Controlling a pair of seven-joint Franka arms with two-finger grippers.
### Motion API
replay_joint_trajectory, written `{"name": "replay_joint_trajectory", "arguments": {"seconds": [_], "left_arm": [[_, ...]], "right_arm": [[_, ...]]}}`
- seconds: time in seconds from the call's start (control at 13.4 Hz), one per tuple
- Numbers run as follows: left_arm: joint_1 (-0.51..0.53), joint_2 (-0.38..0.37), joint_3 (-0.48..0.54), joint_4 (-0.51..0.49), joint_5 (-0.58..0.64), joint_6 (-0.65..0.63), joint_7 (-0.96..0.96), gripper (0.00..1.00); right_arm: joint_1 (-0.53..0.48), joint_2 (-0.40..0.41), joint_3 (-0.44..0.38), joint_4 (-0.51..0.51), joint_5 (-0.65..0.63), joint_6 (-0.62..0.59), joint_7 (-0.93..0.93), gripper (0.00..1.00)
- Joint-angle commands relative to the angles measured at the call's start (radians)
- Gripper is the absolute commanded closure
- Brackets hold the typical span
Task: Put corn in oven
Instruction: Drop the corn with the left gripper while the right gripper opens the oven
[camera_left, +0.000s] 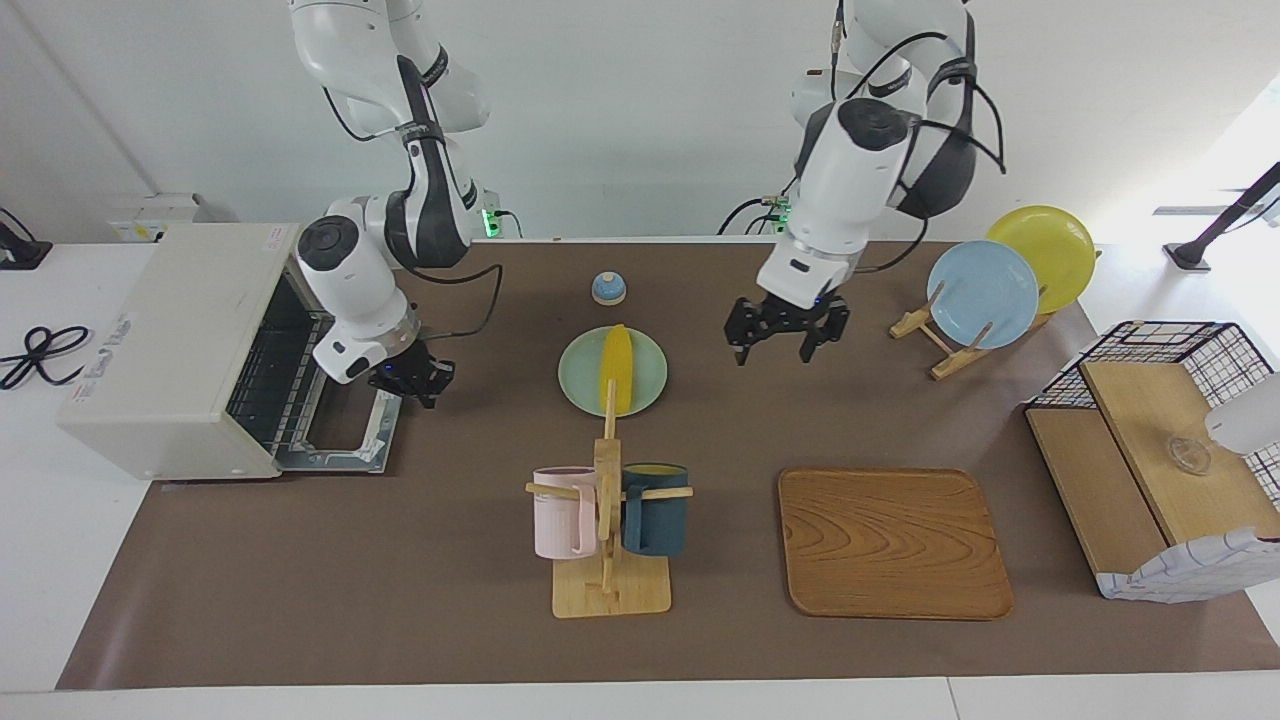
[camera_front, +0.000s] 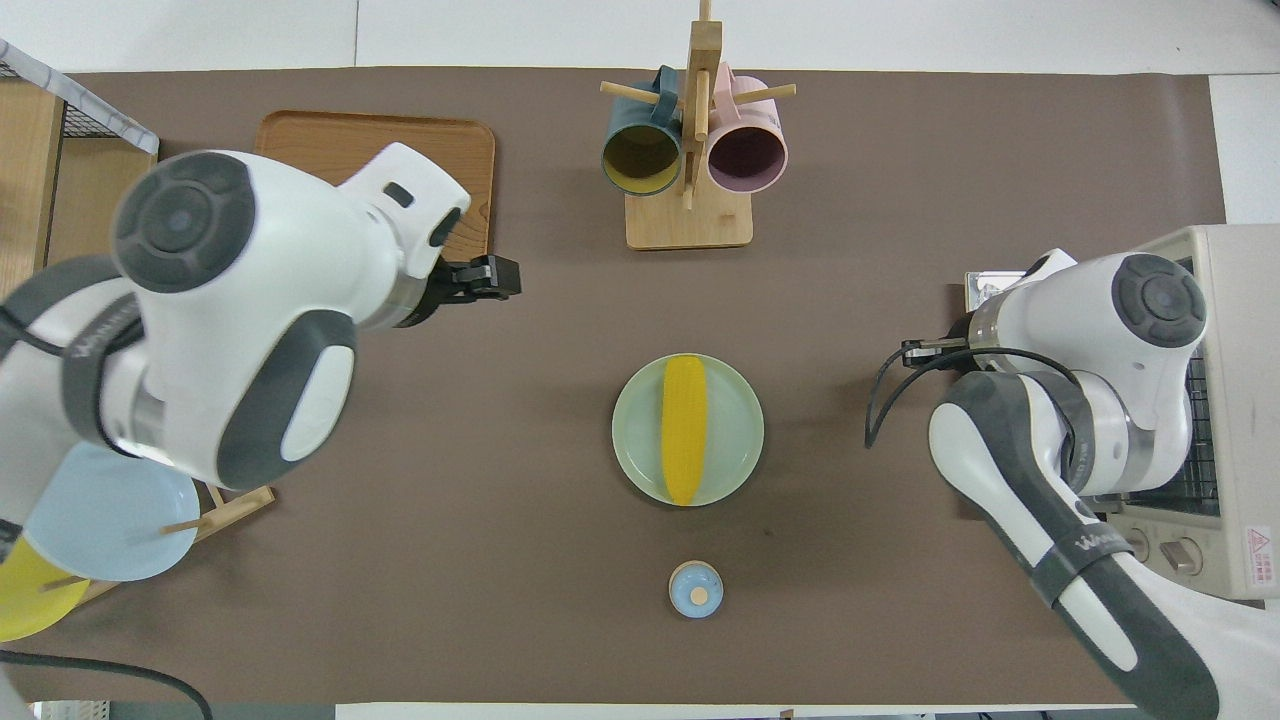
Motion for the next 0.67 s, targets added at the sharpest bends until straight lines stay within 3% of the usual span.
{"name": "replay_joint_trajectory", "arguments": {"seconds": [0.0, 0.22, 0.37, 0.52, 0.6], "left_arm": [[0.149, -0.056, -0.014, 0.027, 0.009, -0.121, 0.166, 0.00], [0.271, -0.082, -0.012, 0.056, 0.009, -0.221, 0.328, 0.00], [0.312, -0.096, -0.012, 0.053, 0.009, -0.247, 0.363, 0.00], [0.314, -0.109, -0.006, 0.044, 0.010, -0.273, 0.366, 0.00], [0.308, -0.113, -0.003, 0.042, 0.010, -0.296, 0.366, 0.00]], "right_arm": [[0.156, 0.000, -0.009, 0.117, 0.007, -0.145, 0.210, 1.00], [0.339, 0.027, -0.009, 0.257, -0.047, -0.232, 0.417, 0.54], [0.430, 0.070, -0.009, 0.383, -0.095, -0.309, 0.552, 0.54], [0.533, 0.196, -0.009, 0.586, -0.117, -0.438, 0.670, 0.55], [0.600, 0.286, -0.009, 0.683, -0.185, -0.481, 0.756, 0.55]]}}
